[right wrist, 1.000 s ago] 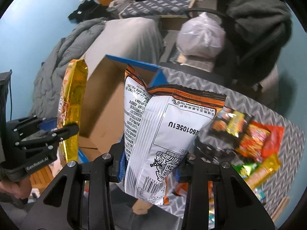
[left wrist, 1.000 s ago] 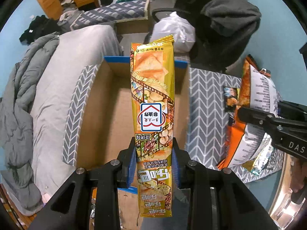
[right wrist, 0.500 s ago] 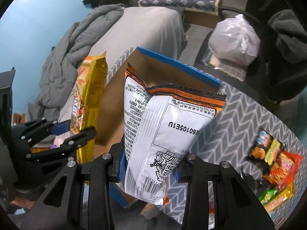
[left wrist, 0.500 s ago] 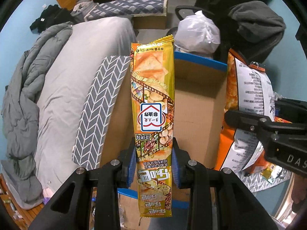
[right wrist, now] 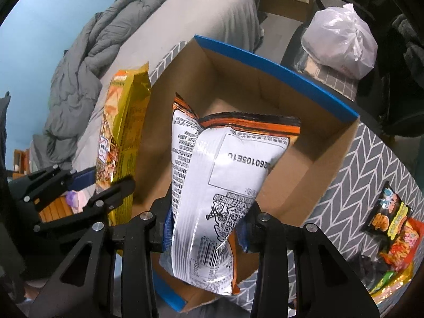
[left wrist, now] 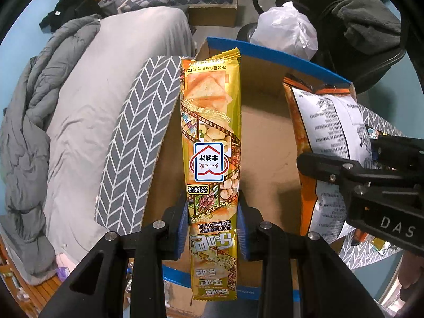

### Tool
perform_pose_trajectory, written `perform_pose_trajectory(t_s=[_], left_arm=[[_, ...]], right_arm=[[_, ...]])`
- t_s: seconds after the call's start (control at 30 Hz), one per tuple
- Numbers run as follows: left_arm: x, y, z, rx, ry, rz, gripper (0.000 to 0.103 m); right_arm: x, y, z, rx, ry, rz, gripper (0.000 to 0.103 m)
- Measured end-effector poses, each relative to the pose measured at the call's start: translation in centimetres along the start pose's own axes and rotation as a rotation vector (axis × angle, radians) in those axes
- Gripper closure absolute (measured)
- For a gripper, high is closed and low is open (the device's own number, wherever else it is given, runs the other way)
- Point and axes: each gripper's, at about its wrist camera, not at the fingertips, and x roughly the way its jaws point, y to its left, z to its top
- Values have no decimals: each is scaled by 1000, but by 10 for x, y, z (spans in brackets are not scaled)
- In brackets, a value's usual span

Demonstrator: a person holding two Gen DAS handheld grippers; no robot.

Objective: Organize snacks
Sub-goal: 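Open both tools to drop the snacks into the box, then move both tools back over the snack pile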

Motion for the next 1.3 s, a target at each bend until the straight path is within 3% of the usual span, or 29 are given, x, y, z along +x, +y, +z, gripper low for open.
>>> perform_pose_trajectory(t_s=[0.13, 0.23, 0.6, 1.3], left_arm=[[-2, 1, 3, 4, -14, 5, 68], [-6, 4, 4, 13, -15, 11, 50], [-28, 11, 4, -20, -27, -27, 45], [-55, -35, 10, 89, -55, -81, 39]], right_arm=[[3, 1, 4, 21, 3, -8, 62], [3, 1, 5, 36, 8, -3, 54], [-15, -1, 1, 40, -26, -49, 37], [-79, -42, -39, 166, -90, -143, 37]])
